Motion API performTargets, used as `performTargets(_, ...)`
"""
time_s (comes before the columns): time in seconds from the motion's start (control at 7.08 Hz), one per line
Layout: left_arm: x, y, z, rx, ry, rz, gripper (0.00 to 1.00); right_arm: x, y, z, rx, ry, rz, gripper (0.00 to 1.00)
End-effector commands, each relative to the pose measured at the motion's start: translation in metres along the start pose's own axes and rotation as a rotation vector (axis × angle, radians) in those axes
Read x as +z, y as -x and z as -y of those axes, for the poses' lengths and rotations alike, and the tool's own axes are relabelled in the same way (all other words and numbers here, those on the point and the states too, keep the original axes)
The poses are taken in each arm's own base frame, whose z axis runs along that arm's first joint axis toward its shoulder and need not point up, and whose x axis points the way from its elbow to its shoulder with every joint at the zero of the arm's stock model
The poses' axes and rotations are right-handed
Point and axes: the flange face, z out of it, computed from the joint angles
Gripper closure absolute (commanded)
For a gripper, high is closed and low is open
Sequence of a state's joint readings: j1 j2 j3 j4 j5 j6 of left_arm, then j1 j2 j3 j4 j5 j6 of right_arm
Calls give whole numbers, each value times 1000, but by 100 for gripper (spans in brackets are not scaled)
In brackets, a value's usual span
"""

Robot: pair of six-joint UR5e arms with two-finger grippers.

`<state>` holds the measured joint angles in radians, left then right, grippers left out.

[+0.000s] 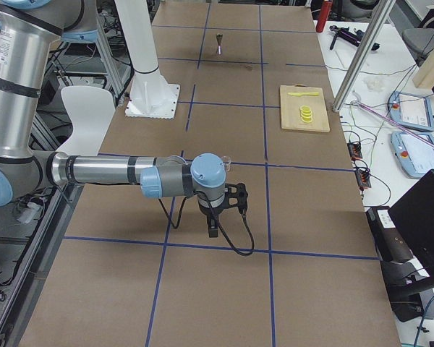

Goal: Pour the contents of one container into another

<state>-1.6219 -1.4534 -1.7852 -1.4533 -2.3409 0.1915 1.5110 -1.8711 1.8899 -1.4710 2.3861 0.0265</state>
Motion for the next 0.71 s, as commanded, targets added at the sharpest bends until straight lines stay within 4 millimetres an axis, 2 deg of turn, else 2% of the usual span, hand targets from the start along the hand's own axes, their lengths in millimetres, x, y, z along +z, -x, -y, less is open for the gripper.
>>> performTargets(0.0, -9, -8, 2, -67, -24, 8, 0, -2, -2, -1, 7, -5, -1, 0)
performTargets(0.14, -14, -11, 10, -62, -34, 13, 0, -3, -1, 0, 3, -8, -1, 0)
performTargets(0.28, -3, -3, 9, -71, -13, 8, 0, -3, -3, 0, 5, -8, -8, 0)
performTargets(0.56, -2, -1, 10, -74, -8, 9, 0, -2, -6, 0, 4, -7, -47, 0)
